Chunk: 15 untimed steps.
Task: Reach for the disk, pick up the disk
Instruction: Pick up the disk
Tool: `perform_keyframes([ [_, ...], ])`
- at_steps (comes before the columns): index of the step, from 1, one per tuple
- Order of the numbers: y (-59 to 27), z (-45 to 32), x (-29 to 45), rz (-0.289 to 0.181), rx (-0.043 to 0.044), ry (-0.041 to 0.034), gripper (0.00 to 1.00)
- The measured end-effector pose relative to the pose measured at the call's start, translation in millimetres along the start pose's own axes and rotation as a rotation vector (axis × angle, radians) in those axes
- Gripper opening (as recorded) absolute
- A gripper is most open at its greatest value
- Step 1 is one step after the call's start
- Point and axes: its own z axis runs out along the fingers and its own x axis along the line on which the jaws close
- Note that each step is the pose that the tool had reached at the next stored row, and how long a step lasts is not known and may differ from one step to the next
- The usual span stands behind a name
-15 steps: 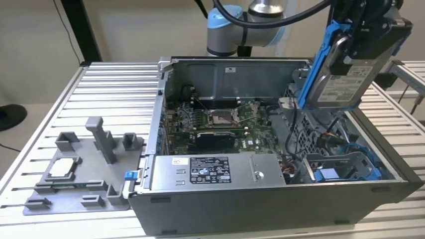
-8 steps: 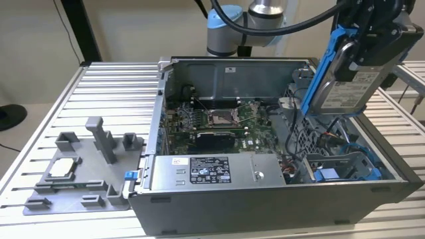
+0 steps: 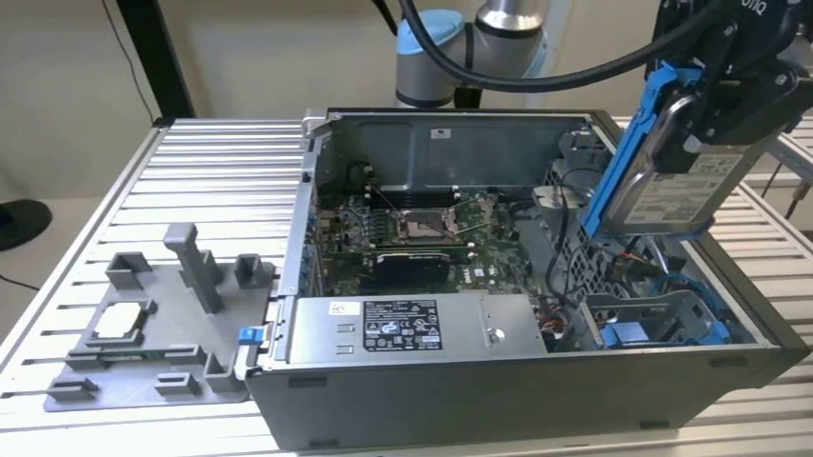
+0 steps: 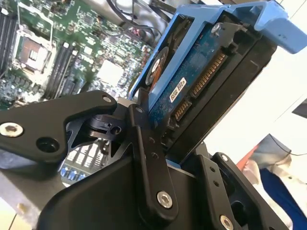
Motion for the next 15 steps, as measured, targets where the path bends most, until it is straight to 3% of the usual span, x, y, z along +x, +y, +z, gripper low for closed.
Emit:
perform_keyframes([
  [15, -1.4, 1.7, 51.8, 0.000, 0.0007, 0.0000, 0.00],
])
